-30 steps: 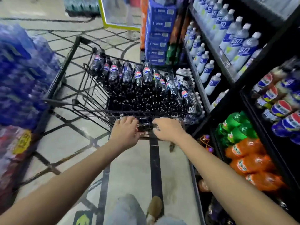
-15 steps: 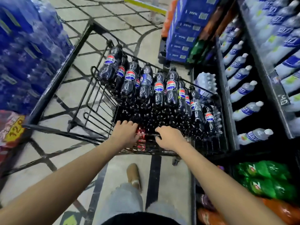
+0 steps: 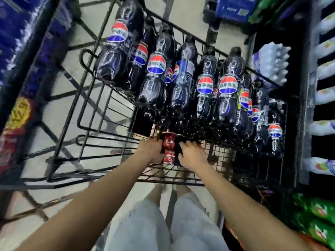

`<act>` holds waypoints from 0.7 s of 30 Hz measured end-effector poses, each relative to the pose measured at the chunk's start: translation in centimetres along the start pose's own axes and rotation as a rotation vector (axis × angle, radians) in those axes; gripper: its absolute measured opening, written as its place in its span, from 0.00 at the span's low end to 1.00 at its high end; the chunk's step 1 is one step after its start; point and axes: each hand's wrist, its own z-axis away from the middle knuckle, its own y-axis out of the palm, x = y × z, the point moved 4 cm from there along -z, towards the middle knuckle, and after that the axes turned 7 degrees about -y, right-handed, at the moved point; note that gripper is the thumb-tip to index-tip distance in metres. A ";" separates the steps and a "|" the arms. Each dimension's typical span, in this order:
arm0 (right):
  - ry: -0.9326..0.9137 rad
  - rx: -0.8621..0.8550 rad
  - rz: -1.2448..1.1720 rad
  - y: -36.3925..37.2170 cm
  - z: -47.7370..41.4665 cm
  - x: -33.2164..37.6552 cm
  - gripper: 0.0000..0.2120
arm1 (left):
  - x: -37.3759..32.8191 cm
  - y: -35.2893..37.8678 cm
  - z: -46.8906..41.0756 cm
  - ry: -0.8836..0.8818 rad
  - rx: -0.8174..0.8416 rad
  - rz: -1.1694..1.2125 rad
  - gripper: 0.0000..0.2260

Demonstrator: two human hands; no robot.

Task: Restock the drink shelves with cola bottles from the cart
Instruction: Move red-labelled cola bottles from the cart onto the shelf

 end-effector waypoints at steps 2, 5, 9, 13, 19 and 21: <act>0.014 0.026 -0.017 1.7 -1.6 -0.9 0.24 | -0.3 0.9 -1.9 -0.004 0.015 -0.015 0.27; 0.011 0.071 -0.051 3.9 -3.6 -2.1 0.27 | -1.2 2.4 -3.9 0.023 0.037 -0.015 0.28; 0.021 0.053 -0.094 6.1 -6.0 -3.0 0.30 | -1.9 5.3 -6.2 0.016 0.149 -0.001 0.27; 0.034 0.047 -0.086 7.6 -8.3 -3.4 0.33 | -1.5 6.5 -8.0 0.015 0.222 0.022 0.28; -0.006 0.094 -0.004 8.2 -10.1 -3.7 0.34 | -0.4 8.5 -8.5 -0.011 0.193 0.006 0.28; -0.035 0.090 0.008 8.0 -10.0 -3.8 0.34 | -0.3 9.2 -8.9 -0.014 0.229 -0.049 0.28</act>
